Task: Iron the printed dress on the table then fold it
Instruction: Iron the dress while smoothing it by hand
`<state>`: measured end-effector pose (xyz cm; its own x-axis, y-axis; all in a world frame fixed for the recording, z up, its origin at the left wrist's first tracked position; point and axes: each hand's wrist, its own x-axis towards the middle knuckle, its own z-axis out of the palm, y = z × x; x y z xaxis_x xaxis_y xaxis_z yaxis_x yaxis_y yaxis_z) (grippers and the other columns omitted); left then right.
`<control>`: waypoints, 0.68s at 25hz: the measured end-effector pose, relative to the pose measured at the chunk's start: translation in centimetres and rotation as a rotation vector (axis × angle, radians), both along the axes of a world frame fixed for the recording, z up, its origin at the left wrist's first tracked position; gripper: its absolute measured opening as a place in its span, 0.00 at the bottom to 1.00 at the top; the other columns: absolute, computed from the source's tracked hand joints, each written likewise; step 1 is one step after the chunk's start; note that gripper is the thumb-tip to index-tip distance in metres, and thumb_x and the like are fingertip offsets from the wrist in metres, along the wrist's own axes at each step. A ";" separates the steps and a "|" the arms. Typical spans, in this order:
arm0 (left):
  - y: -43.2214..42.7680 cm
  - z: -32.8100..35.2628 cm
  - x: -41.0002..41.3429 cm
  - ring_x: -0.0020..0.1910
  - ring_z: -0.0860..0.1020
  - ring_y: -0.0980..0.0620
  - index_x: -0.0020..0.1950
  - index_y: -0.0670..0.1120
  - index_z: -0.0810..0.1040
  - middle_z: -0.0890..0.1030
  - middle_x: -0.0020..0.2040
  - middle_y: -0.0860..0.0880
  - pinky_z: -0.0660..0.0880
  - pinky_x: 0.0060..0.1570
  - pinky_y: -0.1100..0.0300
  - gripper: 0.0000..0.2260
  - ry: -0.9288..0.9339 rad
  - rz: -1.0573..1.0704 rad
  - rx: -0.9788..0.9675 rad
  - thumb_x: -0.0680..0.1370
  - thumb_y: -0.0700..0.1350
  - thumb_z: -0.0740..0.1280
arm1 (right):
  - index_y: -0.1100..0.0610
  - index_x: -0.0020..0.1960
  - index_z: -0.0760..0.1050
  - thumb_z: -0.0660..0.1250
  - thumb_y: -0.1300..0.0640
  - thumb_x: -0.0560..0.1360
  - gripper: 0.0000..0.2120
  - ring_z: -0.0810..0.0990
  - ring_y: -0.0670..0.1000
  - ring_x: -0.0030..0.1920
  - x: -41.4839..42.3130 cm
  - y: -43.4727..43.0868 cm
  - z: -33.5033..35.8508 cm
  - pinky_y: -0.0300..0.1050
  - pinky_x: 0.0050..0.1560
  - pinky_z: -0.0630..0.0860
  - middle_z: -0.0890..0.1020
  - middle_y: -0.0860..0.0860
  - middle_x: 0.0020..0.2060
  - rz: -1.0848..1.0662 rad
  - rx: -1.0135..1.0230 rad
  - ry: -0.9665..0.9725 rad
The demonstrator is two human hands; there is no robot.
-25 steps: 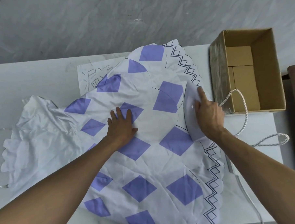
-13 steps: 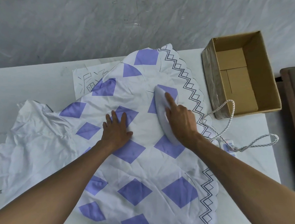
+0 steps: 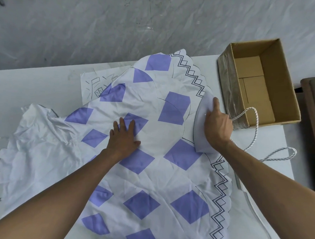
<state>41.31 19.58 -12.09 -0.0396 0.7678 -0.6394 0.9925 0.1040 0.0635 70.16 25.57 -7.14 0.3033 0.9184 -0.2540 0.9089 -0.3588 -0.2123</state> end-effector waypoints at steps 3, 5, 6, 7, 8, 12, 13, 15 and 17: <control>-0.1 0.4 -0.5 0.77 0.48 0.35 0.79 0.49 0.45 0.45 0.79 0.37 0.53 0.73 0.44 0.37 -0.037 0.015 0.012 0.79 0.57 0.63 | 0.52 0.76 0.54 0.54 0.56 0.81 0.24 0.78 0.67 0.47 -0.4 -0.1 0.9 0.52 0.41 0.67 0.81 0.66 0.46 -0.009 -0.001 0.063; -0.6 1.2 -1.2 0.76 0.55 0.37 0.78 0.46 0.52 0.54 0.78 0.38 0.58 0.72 0.46 0.34 -0.149 0.112 0.108 0.78 0.53 0.65 | 0.51 0.77 0.54 0.55 0.55 0.81 0.25 0.78 0.65 0.46 -1.8 -0.5 2.0 0.51 0.40 0.66 0.81 0.64 0.47 0.067 0.010 0.115; -1.1 1.8 -1.9 0.75 0.58 0.39 0.77 0.44 0.57 0.58 0.77 0.38 0.61 0.72 0.47 0.32 -0.202 0.192 0.195 0.78 0.50 0.66 | 0.50 0.77 0.55 0.55 0.54 0.81 0.25 0.78 0.64 0.45 -3.0 -0.9 2.6 0.50 0.40 0.65 0.81 0.63 0.46 0.124 0.015 0.143; -1.7 2.4 -2.9 0.74 0.62 0.39 0.75 0.43 0.61 0.62 0.75 0.39 0.63 0.71 0.47 0.28 -0.224 0.271 0.292 0.77 0.46 0.67 | 0.50 0.77 0.55 0.56 0.54 0.81 0.25 0.78 0.64 0.44 -4.6 -1.3 3.0 0.49 0.39 0.65 0.81 0.62 0.46 0.192 0.015 0.170; -2.3 2.8 -4.1 0.71 0.65 0.39 0.73 0.41 0.65 0.66 0.72 0.39 0.66 0.69 0.47 0.25 -0.216 0.330 0.393 0.77 0.42 0.67 | 0.51 0.76 0.56 0.56 0.55 0.80 0.26 0.78 0.63 0.44 -6.3 -1.7 3.3 0.48 0.38 0.64 0.81 0.61 0.45 0.263 0.011 0.203; -3.9 3.1 -11.6 0.67 0.69 0.37 0.67 0.38 0.70 0.71 0.68 0.37 0.69 0.65 0.44 0.22 -0.084 0.362 0.586 0.74 0.38 0.67 | 0.56 0.72 0.60 0.57 0.58 0.77 0.24 0.78 0.63 0.43 -15.1 -3.4 3.9 0.48 0.38 0.66 0.80 0.59 0.45 0.519 -0.064 0.360; -4.0 2.9 -13.5 0.69 0.67 0.36 0.70 0.38 0.67 0.68 0.70 0.36 0.67 0.67 0.44 0.24 -0.046 0.328 0.549 0.74 0.39 0.67 | 0.55 0.73 0.59 0.57 0.57 0.78 0.24 0.78 0.63 0.43 -17.4 -3.8 3.7 0.49 0.38 0.67 0.79 0.58 0.47 0.590 -0.077 0.353; -4.1 2.3 -16.2 0.75 0.58 0.37 0.77 0.39 0.58 0.59 0.76 0.37 0.59 0.73 0.47 0.29 0.043 0.256 0.419 0.78 0.44 0.65 | 0.53 0.76 0.55 0.54 0.54 0.81 0.25 0.78 0.60 0.45 -21.3 -4.5 2.9 0.49 0.42 0.71 0.78 0.56 0.51 0.753 -0.085 0.277; -4.2 1.4 -17.9 0.77 0.52 0.38 0.79 0.41 0.50 0.52 0.79 0.38 0.55 0.74 0.47 0.34 0.076 0.223 0.331 0.80 0.51 0.63 | 0.50 0.78 0.49 0.51 0.50 0.83 0.26 0.79 0.60 0.45 -24.8 -5.2 1.9 0.51 0.42 0.73 0.77 0.55 0.51 0.868 -0.093 0.222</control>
